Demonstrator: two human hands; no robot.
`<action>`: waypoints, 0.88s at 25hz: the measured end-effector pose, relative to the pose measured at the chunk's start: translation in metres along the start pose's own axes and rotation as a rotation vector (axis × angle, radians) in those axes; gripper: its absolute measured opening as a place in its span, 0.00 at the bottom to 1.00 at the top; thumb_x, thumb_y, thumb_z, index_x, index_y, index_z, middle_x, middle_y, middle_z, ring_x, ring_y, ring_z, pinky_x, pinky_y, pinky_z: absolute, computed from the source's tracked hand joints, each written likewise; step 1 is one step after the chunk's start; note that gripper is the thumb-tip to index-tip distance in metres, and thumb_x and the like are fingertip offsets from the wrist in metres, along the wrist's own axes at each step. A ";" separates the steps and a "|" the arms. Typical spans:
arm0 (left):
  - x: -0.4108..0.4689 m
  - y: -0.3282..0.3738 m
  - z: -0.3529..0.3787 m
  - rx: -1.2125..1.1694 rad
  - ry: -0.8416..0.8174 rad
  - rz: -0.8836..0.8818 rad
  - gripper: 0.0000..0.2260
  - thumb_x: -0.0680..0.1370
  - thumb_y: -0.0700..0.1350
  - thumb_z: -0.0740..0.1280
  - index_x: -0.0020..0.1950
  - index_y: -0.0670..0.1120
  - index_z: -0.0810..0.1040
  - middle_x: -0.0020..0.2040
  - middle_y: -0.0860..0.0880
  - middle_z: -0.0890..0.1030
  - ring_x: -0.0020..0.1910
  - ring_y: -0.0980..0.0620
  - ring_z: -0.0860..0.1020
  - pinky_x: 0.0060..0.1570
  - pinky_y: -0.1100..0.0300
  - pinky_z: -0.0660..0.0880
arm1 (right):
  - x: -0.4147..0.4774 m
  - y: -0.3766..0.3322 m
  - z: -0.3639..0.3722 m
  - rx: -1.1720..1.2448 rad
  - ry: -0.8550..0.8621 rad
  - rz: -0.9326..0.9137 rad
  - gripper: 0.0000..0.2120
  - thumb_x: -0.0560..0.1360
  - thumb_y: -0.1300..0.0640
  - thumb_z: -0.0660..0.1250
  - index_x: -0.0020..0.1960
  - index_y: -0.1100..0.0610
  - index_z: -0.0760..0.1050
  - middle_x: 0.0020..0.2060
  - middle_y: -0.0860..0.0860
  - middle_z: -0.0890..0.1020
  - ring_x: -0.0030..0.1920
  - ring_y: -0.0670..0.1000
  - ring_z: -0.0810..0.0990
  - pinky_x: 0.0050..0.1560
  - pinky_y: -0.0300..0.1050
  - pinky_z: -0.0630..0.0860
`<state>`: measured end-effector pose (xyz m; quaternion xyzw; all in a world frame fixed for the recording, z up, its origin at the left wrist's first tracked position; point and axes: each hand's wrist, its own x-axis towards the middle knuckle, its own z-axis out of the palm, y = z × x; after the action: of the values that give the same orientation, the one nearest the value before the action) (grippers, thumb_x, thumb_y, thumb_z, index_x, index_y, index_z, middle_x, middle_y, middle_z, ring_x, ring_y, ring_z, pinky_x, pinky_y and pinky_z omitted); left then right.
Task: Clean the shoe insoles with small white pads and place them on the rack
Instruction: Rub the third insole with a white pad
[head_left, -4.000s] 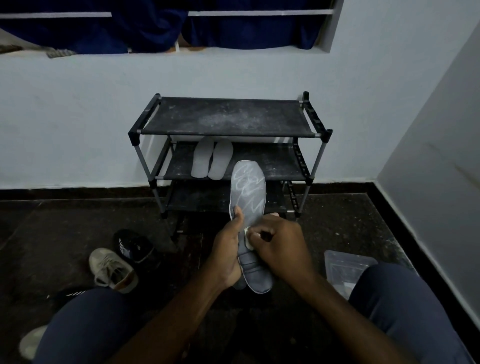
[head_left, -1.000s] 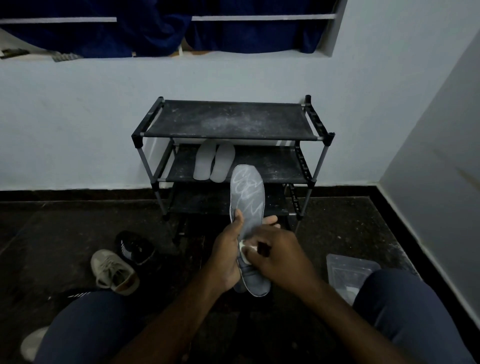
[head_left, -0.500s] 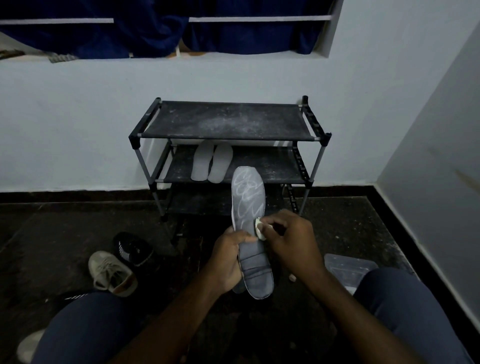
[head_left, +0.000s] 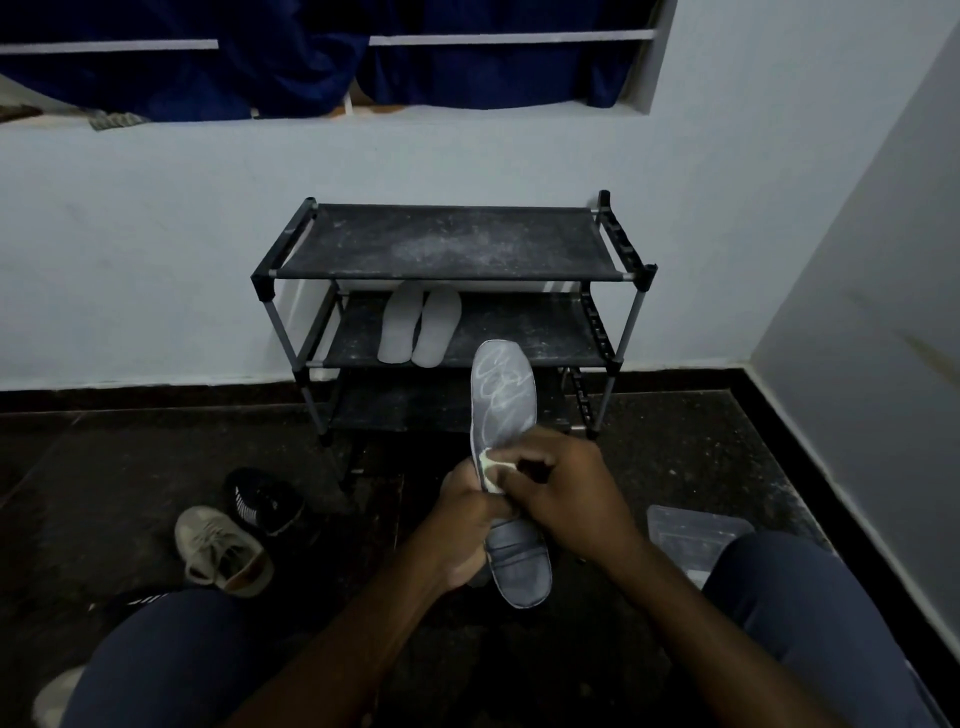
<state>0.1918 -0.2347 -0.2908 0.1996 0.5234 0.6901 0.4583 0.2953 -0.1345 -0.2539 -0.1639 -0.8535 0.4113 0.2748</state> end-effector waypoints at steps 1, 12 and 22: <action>-0.001 0.000 0.001 -0.007 -0.011 0.009 0.24 0.67 0.28 0.65 0.63 0.36 0.77 0.54 0.36 0.83 0.53 0.43 0.83 0.49 0.55 0.81 | 0.000 0.001 0.000 0.015 -0.029 0.003 0.07 0.74 0.61 0.76 0.51 0.54 0.87 0.45 0.44 0.87 0.47 0.41 0.85 0.51 0.39 0.80; 0.000 0.000 0.001 0.050 -0.035 0.005 0.25 0.65 0.28 0.65 0.63 0.36 0.77 0.50 0.38 0.83 0.48 0.47 0.84 0.44 0.59 0.80 | 0.002 0.003 -0.002 0.042 0.004 -0.024 0.07 0.74 0.64 0.76 0.49 0.55 0.88 0.43 0.43 0.87 0.45 0.41 0.85 0.49 0.40 0.81; -0.001 -0.001 0.002 0.109 -0.040 -0.038 0.29 0.64 0.30 0.66 0.66 0.39 0.76 0.52 0.39 0.83 0.50 0.46 0.83 0.44 0.58 0.79 | 0.006 0.006 -0.004 0.074 0.091 -0.019 0.07 0.74 0.65 0.75 0.49 0.56 0.88 0.42 0.43 0.86 0.44 0.42 0.85 0.47 0.36 0.78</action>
<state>0.1945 -0.2344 -0.2910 0.2279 0.5548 0.6476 0.4700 0.2935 -0.1256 -0.2551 -0.1640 -0.8257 0.4323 0.3231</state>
